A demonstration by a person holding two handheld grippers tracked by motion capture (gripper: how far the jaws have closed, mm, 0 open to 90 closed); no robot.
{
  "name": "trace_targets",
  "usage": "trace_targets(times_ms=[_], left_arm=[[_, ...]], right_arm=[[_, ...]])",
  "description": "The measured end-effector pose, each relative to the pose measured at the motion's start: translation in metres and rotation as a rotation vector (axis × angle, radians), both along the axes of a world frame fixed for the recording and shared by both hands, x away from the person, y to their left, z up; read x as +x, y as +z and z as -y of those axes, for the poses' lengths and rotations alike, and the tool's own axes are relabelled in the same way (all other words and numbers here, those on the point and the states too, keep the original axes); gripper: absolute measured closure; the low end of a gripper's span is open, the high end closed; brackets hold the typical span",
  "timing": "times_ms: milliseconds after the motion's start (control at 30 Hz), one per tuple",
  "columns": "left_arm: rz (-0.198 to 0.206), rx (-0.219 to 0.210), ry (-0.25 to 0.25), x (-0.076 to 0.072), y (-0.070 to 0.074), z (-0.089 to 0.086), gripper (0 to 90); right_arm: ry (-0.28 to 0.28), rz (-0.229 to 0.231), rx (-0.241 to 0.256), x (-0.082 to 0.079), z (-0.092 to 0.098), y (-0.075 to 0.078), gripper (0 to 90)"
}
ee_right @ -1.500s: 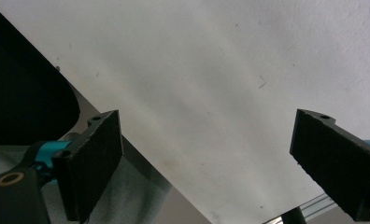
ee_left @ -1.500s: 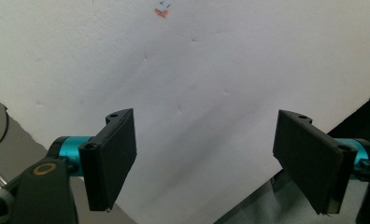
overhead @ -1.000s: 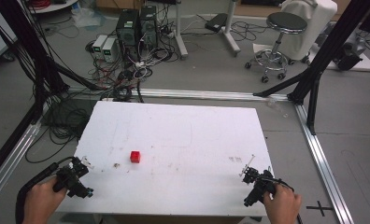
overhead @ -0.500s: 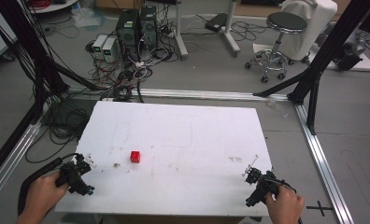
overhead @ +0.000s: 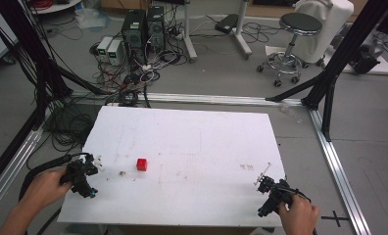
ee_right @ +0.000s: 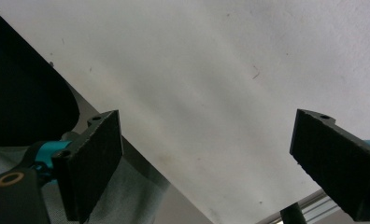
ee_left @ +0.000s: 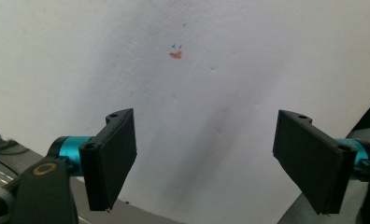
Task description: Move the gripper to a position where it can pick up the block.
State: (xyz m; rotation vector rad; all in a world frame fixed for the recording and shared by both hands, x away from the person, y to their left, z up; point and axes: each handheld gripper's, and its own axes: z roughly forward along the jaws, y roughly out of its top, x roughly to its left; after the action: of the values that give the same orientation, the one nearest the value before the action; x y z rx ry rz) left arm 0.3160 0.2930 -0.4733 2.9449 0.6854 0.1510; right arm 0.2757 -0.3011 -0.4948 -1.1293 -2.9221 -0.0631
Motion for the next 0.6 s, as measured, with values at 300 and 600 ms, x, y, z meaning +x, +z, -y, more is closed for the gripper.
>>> trace_targets(times_ms=[300,600], left_arm=[[0.003,0.032,-0.11,0.02,0.014,0.008,21.9],[0.012,0.06,-0.168,0.033,0.02,0.018,21.9]], right_arm=[[0.014,-0.001,-0.003,0.002,-0.003,-0.001,8.8],[0.013,0.002,-0.001,0.001,-0.004,-0.001,8.9]])
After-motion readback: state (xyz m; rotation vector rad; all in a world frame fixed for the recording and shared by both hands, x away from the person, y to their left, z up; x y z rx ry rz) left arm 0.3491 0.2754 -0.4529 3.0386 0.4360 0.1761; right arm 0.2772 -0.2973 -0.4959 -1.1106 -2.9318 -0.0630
